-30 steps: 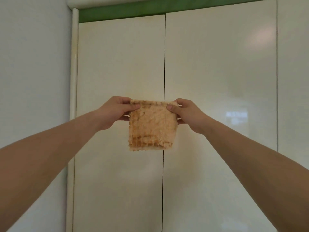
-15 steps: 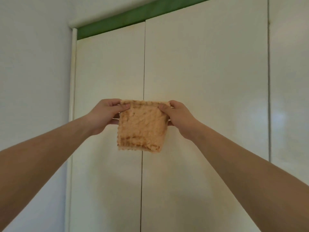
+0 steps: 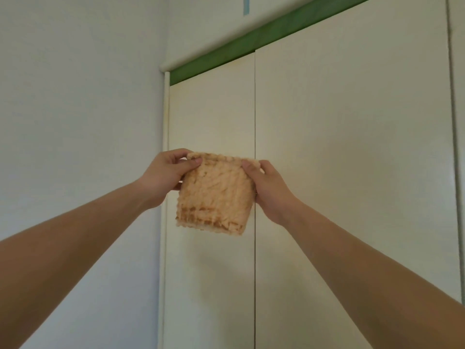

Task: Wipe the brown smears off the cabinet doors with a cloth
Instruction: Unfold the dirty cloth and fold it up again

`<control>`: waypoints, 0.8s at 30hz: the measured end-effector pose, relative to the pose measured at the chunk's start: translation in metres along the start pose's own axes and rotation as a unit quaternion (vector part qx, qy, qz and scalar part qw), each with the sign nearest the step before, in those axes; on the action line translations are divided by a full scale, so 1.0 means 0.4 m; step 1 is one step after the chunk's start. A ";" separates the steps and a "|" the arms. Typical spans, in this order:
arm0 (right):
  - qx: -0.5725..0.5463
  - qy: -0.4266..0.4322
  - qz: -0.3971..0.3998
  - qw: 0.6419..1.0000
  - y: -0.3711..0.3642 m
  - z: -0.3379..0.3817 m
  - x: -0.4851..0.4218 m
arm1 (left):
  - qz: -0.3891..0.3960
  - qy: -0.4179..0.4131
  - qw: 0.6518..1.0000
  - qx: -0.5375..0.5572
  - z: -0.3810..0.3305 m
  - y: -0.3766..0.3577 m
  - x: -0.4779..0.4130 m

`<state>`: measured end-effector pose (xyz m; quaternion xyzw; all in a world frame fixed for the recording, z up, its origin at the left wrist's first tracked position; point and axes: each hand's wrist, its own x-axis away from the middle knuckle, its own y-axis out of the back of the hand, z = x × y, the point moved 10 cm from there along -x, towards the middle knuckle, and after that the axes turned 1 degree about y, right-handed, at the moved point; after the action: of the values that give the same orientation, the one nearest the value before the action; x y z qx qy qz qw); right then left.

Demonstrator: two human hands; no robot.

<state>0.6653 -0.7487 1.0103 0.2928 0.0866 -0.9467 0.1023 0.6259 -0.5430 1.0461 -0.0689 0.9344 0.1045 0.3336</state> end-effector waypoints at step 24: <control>-0.108 -0.075 0.224 0.966 -1.119 -0.075 0.406 | -0.166 0.084 0.973 -0.140 -0.177 1.024 0.672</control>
<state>0.4407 -0.3338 0.9395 0.2199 0.1123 -0.9042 0.3485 0.2948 -0.1791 0.9894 -0.2775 0.9108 0.1711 0.2534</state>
